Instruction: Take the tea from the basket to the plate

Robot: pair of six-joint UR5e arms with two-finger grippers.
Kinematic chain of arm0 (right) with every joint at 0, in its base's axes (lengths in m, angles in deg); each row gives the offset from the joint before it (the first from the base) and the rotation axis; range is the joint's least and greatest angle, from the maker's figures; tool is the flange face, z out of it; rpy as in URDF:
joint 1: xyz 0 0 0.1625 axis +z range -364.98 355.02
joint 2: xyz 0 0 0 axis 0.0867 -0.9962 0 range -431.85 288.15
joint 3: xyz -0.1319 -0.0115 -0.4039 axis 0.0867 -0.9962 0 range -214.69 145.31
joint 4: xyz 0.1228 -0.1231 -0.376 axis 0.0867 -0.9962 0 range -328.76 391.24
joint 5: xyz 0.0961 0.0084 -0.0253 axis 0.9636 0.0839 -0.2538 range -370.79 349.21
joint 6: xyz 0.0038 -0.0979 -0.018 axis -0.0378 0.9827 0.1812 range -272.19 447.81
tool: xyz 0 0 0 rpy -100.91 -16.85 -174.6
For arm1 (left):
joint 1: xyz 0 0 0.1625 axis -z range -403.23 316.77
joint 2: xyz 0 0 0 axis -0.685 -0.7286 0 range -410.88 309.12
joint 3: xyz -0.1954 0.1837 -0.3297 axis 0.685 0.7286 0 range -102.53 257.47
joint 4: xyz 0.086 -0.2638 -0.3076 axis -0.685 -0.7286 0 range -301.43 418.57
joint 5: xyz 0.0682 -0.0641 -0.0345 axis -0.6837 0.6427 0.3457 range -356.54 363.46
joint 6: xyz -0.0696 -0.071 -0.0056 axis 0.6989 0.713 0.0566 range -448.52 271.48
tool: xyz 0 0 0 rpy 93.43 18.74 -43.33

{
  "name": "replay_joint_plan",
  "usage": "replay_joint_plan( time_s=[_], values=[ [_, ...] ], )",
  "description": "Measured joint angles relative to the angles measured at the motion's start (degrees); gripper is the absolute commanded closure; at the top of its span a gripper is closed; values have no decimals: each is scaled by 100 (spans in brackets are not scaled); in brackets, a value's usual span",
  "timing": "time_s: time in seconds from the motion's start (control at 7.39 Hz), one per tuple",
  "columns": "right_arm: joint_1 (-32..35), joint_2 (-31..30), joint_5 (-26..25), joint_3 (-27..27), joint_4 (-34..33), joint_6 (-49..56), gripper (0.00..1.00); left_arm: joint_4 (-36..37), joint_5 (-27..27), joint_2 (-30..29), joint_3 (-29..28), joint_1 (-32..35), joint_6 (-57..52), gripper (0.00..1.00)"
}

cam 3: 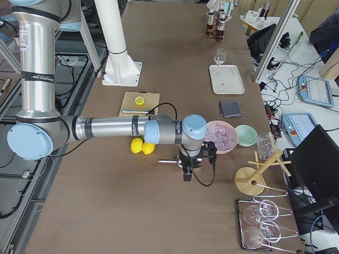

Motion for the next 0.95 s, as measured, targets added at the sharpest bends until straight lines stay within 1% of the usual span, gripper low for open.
replay_joint_plan(
  time_s=[0.27, 0.54, 0.95],
  values=[
    [0, 6, 0, 2, 0, 2, 0, -331, 215, -52, -115, -51, 942, 2],
    [0, 8, -3, 10, 0, 8, 0, -376, 330, -131, -69, -99, 1867, 2],
    [-2, 9, -4, 12, 0, 10, 0, -371, 401, -289, -21, -130, 2942, 2]
  ],
)
